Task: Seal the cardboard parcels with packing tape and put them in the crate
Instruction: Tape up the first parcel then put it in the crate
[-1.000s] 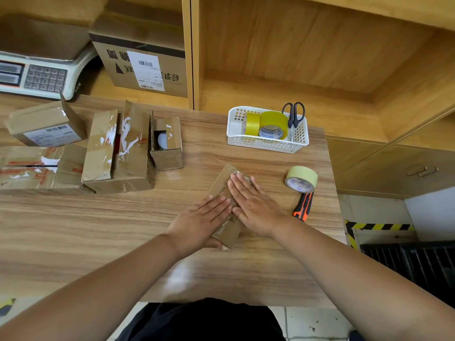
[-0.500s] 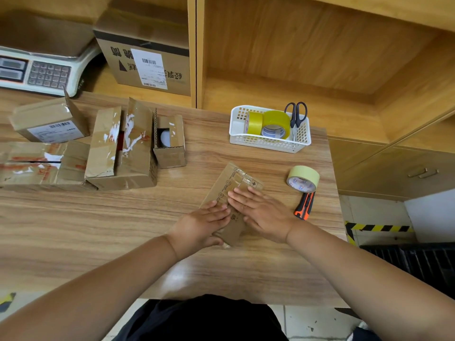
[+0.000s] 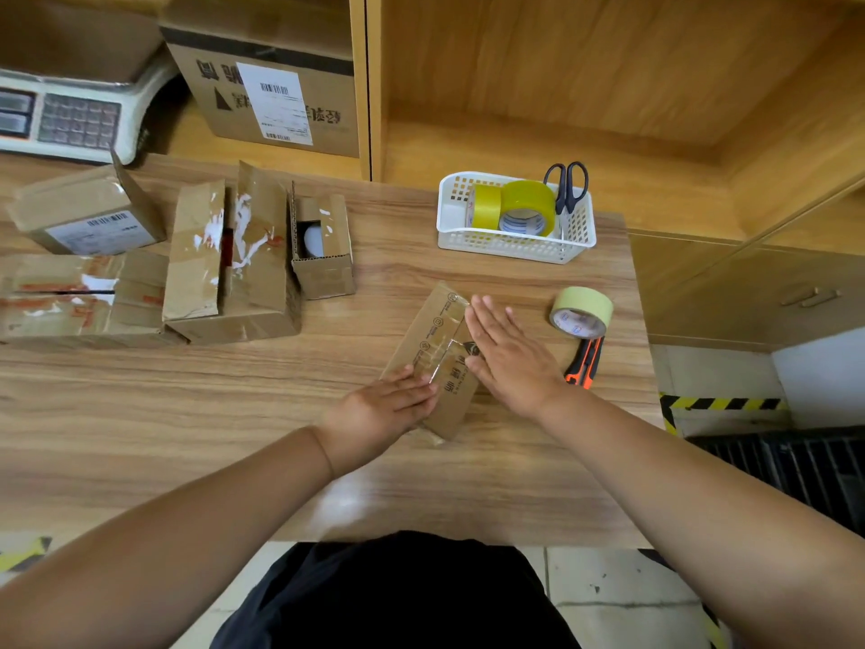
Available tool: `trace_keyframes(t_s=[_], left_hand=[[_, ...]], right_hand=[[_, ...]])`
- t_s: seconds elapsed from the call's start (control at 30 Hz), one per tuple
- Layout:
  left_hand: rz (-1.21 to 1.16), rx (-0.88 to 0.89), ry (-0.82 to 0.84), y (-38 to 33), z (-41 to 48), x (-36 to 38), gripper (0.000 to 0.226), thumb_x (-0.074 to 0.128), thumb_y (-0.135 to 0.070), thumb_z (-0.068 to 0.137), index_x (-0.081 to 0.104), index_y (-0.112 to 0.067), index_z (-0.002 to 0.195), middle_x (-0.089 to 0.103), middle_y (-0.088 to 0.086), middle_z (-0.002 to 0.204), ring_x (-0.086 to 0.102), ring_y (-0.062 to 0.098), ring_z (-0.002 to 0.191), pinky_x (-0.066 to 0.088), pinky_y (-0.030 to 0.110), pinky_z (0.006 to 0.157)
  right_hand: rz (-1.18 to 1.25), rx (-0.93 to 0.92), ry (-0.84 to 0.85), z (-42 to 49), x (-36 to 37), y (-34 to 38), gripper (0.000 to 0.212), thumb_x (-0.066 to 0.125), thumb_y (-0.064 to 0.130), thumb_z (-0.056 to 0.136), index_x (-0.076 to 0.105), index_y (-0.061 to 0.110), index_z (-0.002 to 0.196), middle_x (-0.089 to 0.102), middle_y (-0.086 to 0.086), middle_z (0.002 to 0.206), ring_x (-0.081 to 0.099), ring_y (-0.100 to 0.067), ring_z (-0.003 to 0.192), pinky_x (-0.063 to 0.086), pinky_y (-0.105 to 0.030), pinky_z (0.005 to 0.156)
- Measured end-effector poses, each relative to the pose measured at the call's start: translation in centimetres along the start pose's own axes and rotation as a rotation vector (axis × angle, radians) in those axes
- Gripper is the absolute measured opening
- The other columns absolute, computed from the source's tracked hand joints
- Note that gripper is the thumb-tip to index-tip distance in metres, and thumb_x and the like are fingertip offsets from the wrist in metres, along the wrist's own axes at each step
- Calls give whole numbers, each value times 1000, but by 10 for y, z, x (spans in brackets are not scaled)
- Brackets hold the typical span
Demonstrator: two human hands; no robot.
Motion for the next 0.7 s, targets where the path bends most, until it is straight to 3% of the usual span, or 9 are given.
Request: trace_keyframes(t_s=[0.1, 0.27, 0.47, 0.57, 0.7], left_hand=[[-34, -12, -87, -1, -1, -4, 17, 49, -15, 95, 55, -13, 110, 71, 7, 100, 63, 22, 105, 39, 36, 107], [-10, -50, -62, -2, -1, -12, 15, 57, -19, 86, 65, -16, 99, 67, 1, 90, 61, 21, 92, 53, 36, 86], [-33, -98, -52, -3, 4, -21, 17, 56, -23, 83, 71, -16, 80, 54, -4, 87, 57, 18, 86, 54, 33, 73], [-71, -129, -47, -1, 3, -20, 18, 56, -24, 83, 71, -15, 79, 46, -7, 91, 57, 17, 85, 53, 33, 72], [-132, -211, -75, -1, 0, -19, 21, 56, -26, 82, 73, -14, 76, 48, -9, 92, 55, 16, 91, 48, 31, 77]], right_hand=[[74, -76, -21, -14, 4, 13, 74, 0, 50, 90, 2, 9, 151, -9, -2, 155, -14, -15, 144, -9, -29, 118], [121, -131, -95, -33, 10, 31, 60, 26, 41, 98, 27, 8, 148, 24, -9, 155, 18, -25, 145, 5, -33, 117], [42, -240, -154, -48, 11, 48, 50, 18, 46, 100, 40, 26, 140, 40, -12, 147, 27, -32, 140, 17, -48, 111], [24, -272, -207, -48, 9, 49, 47, 22, 47, 99, 42, 30, 138, 49, -10, 137, 32, -30, 132, 19, -49, 110], [-67, -293, -227, -38, 3, 39, 46, 33, 45, 95, 40, 35, 139, 51, -3, 121, 42, -27, 113, 22, -45, 107]])
Point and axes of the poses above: each hand's wrist, its own z-axis towards the middle knuckle, its own x-axis out of the palm, y = z × x, the point moved 5 cm from there along z, towards the middle knuckle
